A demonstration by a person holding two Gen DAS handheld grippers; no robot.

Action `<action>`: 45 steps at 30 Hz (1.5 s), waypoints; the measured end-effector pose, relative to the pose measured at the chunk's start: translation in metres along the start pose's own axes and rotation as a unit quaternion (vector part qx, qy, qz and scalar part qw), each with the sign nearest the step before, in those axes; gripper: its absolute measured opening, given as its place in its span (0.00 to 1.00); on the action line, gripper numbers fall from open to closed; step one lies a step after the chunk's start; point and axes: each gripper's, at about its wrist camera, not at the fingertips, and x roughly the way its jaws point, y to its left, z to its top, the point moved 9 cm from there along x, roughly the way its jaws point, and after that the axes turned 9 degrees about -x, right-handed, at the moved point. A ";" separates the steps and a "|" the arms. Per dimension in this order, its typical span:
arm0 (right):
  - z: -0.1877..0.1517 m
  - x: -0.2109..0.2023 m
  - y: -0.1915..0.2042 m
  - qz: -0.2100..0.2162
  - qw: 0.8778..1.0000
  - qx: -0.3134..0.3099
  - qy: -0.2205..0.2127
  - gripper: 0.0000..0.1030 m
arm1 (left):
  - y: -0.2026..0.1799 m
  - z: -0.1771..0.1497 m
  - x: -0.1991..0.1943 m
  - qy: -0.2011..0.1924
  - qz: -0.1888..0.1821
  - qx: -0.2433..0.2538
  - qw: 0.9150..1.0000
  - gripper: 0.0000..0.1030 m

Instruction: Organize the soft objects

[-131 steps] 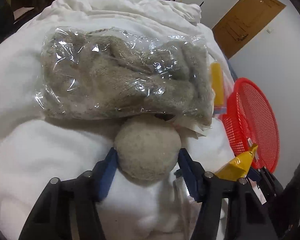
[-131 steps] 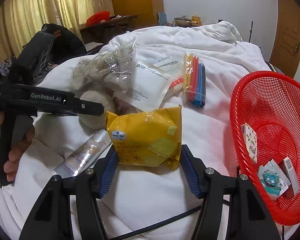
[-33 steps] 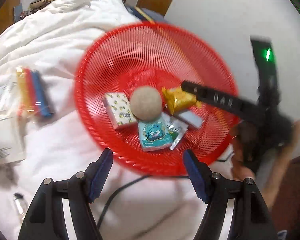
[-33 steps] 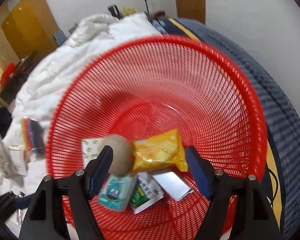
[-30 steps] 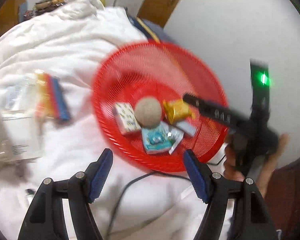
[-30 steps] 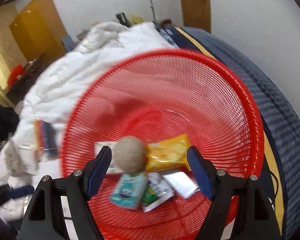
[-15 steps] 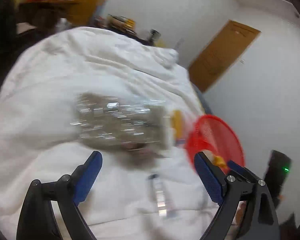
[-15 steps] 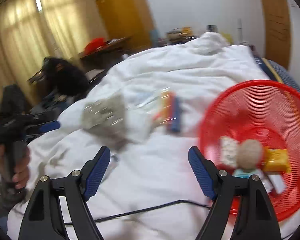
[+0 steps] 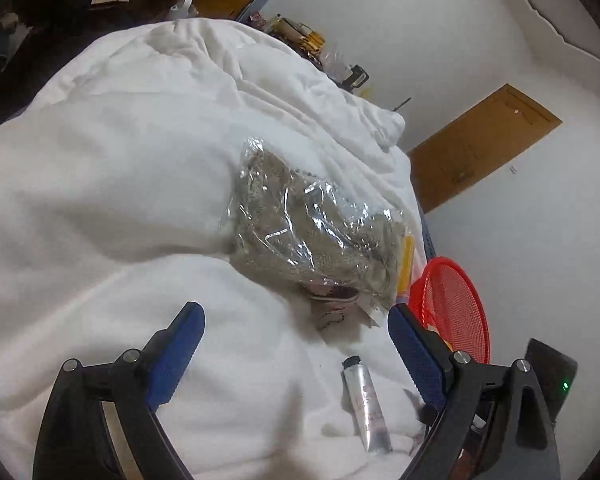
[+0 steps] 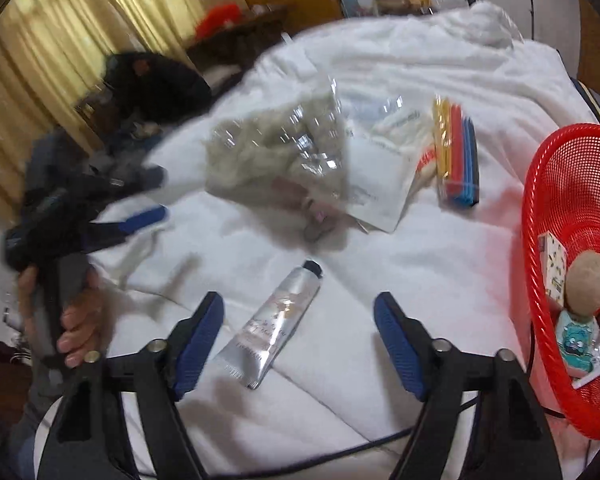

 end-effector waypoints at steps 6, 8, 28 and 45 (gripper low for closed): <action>0.011 0.023 0.005 0.002 0.999 0.031 0.027 0.59 | 0.005 0.002 -0.001 -0.005 -0.001 -0.005 1.000 0.92; 0.005 0.033 0.006 0.021 0.998 0.050 0.018 0.57 | 0.005 0.003 -0.002 -0.008 0.002 -0.003 1.000 0.92; -0.018 0.018 -0.007 0.031 0.995 0.079 -0.057 0.30 | -0.009 0.032 0.008 -0.007 0.017 0.012 1.000 0.92; -0.018 0.028 -0.009 0.040 0.994 0.089 -0.051 0.29 | 0.020 0.047 0.062 0.067 0.043 -0.065 0.995 0.91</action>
